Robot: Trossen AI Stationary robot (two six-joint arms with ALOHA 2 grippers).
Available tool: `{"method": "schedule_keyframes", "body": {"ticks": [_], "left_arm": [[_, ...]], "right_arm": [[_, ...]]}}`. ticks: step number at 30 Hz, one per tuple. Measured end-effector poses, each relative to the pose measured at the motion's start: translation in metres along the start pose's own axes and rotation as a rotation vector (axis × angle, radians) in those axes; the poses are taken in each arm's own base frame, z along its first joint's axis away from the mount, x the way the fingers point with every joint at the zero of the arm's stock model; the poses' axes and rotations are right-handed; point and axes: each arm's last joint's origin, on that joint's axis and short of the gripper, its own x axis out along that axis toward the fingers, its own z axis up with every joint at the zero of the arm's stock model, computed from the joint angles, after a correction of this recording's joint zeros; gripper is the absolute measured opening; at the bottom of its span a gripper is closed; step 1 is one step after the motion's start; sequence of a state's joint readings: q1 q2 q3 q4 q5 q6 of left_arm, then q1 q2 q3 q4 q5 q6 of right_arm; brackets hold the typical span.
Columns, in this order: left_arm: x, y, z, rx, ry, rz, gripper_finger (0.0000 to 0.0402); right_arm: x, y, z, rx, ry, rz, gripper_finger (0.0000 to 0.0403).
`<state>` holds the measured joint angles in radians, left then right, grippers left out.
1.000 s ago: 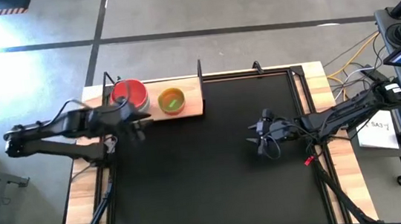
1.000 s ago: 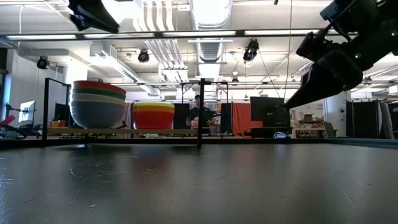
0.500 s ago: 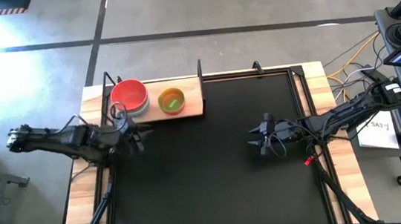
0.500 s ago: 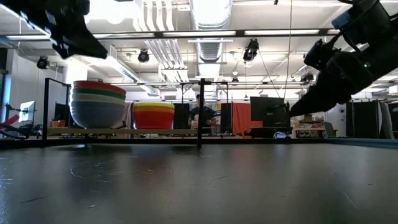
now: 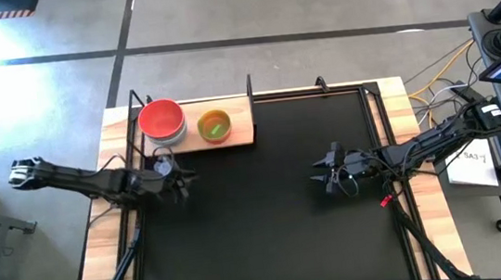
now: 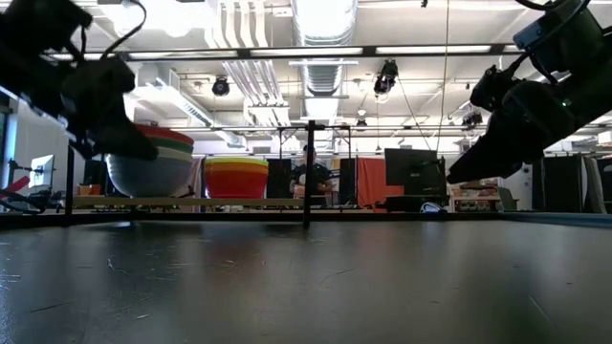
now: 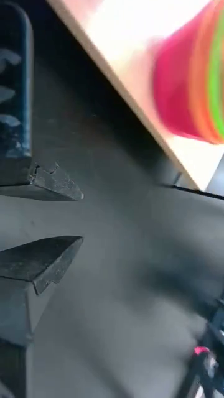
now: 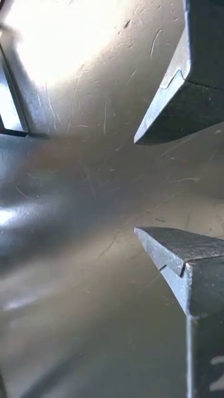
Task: Place and stack bowls onto a shelf
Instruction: Return to Home Position
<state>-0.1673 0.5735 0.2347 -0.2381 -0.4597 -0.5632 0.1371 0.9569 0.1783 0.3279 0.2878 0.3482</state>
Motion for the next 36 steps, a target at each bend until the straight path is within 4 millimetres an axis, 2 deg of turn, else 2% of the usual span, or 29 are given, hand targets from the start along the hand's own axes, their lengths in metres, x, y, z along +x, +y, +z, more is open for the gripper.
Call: {"method": "schedule_keyframes", "body": {"ticks": [8, 13, 20, 26, 36], "left_arm": [[0.009, 0.012, -0.028, 0.003, 0.045, 0.029, 0.0084], [0.013, 0.017, -0.039, 0.001, 0.037, 0.027, 0.0084], [0.014, 0.018, -0.039, 0.05, -0.007, 0.043, 0.0084], [0.017, 0.016, -0.037, 0.074, -0.14, 0.017, 0.0084], [0.018, 0.016, -0.037, 0.098, -0.148, 0.043, 0.0084]], "right_arm": [[0.0, 0.0, 0.001, -0.005, -0.006, -0.007, 0.0215], [0.0, -0.001, 0.002, -0.086, -0.015, -0.052, 0.0215], [0.0, -0.001, 0.002, -0.139, -0.014, -0.051, 0.0215], [0.0, -0.001, 0.002, -0.139, -0.014, -0.051, 0.0215], [0.0, -0.001, 0.002, -0.14, -0.015, -0.051, 0.0215]]}}
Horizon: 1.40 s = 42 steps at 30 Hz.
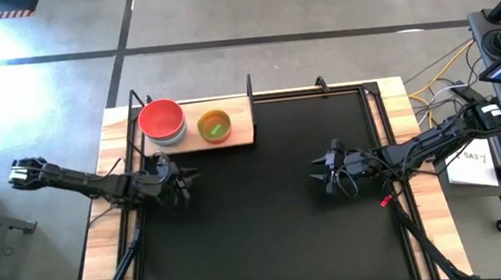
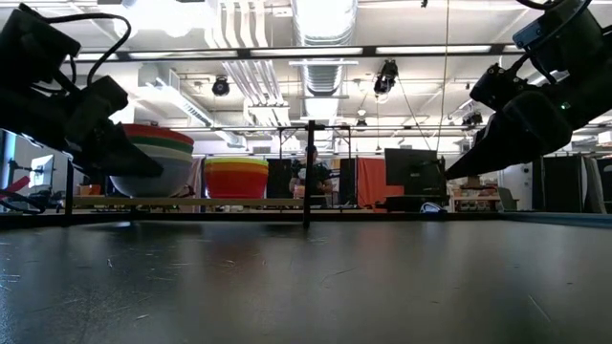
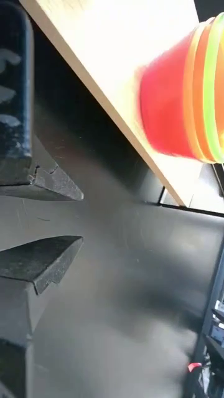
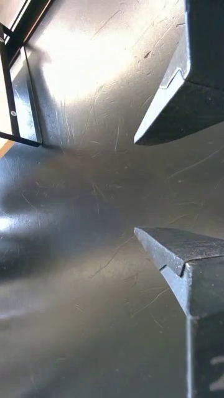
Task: Place and stack bowls onto a shelf
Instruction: Return to Home Position
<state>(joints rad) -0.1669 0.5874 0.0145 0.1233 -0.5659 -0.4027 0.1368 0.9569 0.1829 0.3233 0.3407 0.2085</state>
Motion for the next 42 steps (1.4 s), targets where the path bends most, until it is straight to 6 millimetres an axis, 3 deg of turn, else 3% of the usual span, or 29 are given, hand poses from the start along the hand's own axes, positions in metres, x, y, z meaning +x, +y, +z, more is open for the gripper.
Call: {"method": "schedule_keyframes", "body": {"ticks": [16, 26, 33, 42], "left_arm": [[-0.002, 0.0, 0.003, -0.02, -0.031, -0.015, 0.0084], [-0.016, 0.002, 0.021, -0.138, -0.201, -0.087, 0.0084], [-0.022, 0.004, 0.026, -0.176, -0.256, -0.11, 0.0084], [-0.031, 0.007, 0.034, -0.243, -0.353, -0.151, 0.0084]], "right_arm": [[-0.003, -0.001, -0.002, 0.005, -0.014, 0.003, 0.0215], [-0.025, -0.014, -0.021, 0.045, -0.125, 0.027, 0.0215], [-0.035, -0.019, -0.031, 0.03, -0.084, 0.018, 0.0215], [-0.052, -0.023, -0.019, 0.092, -0.256, 0.055, 0.0215]]}}
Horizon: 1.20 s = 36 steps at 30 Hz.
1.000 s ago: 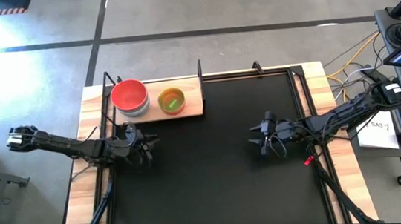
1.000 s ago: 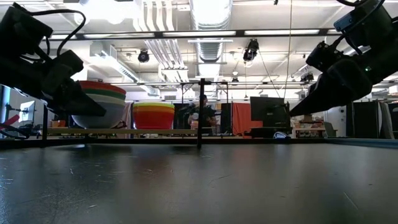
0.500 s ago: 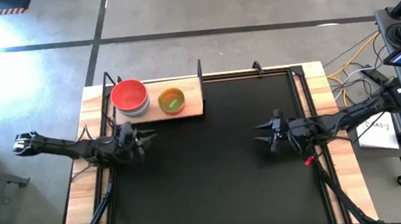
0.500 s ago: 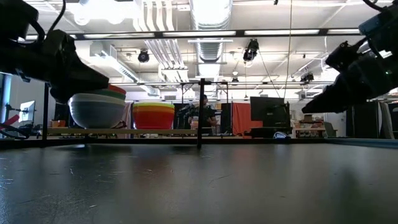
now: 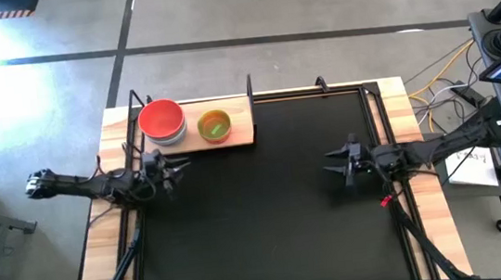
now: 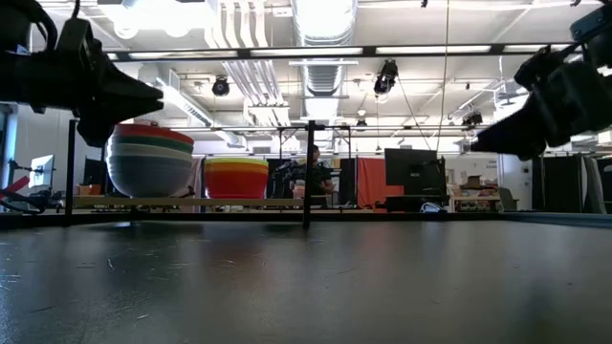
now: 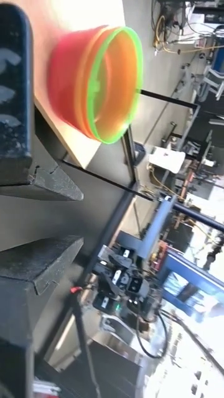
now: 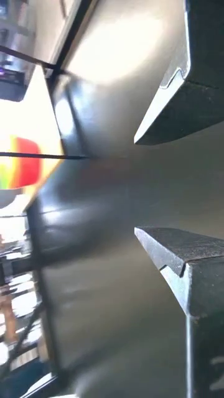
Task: Place and stack bowls onto a shelf
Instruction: Return to Home Position
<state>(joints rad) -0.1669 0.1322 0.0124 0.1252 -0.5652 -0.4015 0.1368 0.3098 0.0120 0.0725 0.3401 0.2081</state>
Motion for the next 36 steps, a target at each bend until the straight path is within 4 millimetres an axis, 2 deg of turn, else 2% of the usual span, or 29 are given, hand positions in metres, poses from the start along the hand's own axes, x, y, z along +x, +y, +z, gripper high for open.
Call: {"method": "schedule_keyframes", "body": {"ticks": [15, 21, 28, 36], "left_arm": [[-0.008, 0.001, 0.012, -0.076, -0.113, -0.042, 0.0084], [-0.006, 0.005, 0.014, -0.073, -0.134, 0.0, 0.0084], [-0.003, 0.015, 0.017, -0.062, -0.183, 0.117, 0.0084], [-0.001, 0.022, 0.02, -0.057, -0.216, 0.187, 0.0084]], "right_arm": [[-0.024, -0.004, 0.025, 0.114, -0.312, 0.064, 0.0215], [-0.025, -0.006, 0.027, 0.125, -0.345, 0.046, 0.0215], [-0.023, -0.018, 0.029, 0.133, -0.366, -0.089, 0.0215], [-0.024, -0.042, 0.032, 0.148, -0.409, -0.34, 0.0215]]}}
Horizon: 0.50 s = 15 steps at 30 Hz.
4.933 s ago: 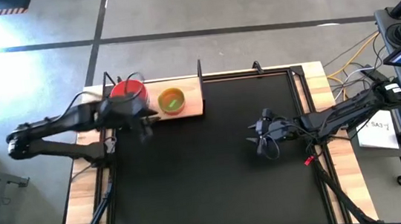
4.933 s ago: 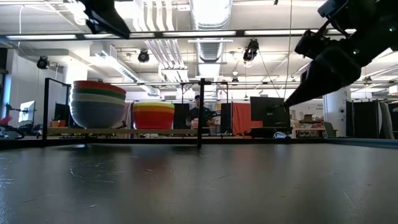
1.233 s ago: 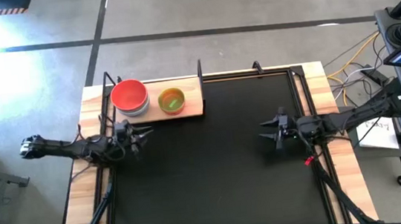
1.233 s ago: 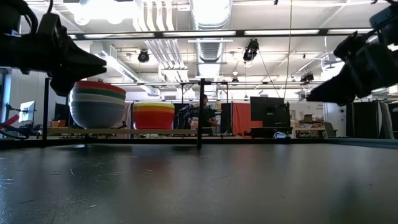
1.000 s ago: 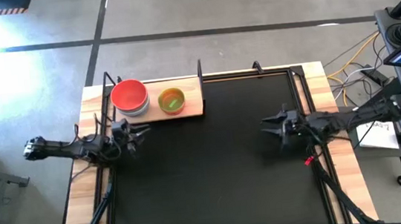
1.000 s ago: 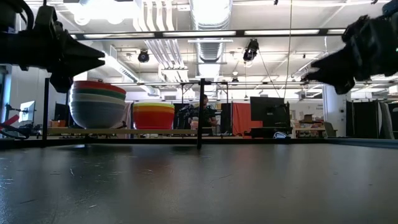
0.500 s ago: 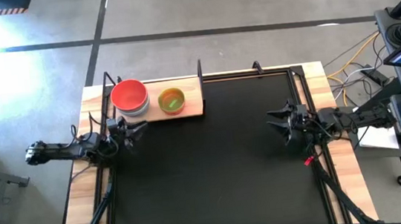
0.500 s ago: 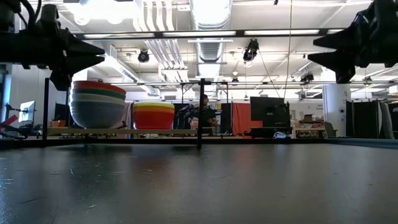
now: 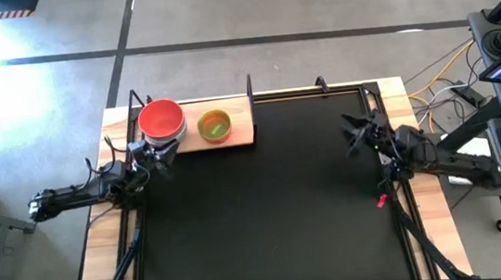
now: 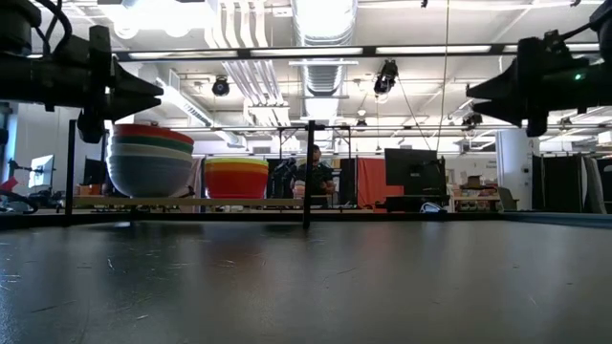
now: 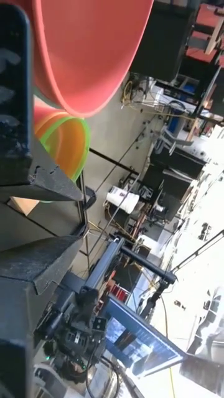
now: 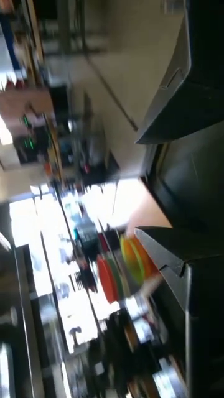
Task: Place and stack bowls onto a shelf
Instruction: Return to Home Position
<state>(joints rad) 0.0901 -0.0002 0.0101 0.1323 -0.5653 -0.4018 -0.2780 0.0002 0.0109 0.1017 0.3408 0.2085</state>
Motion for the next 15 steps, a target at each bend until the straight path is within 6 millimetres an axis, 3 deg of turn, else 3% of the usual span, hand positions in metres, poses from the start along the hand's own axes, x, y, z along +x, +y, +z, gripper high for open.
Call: {"method": "schedule_keyframes", "body": {"ticks": [8, 15], "left_arm": [[0.0, 0.0, 0.0, 0.004, 0.005, 0.002, 0.0084], [0.0, -0.001, 0.001, 0.004, 0.006, 0.002, 0.0084]], "right_arm": [[0.003, -0.018, 0.004, -0.021, -0.048, -0.192, 0.0215], [0.003, -0.023, 0.005, -0.029, -0.051, -0.246, 0.0215]]}}
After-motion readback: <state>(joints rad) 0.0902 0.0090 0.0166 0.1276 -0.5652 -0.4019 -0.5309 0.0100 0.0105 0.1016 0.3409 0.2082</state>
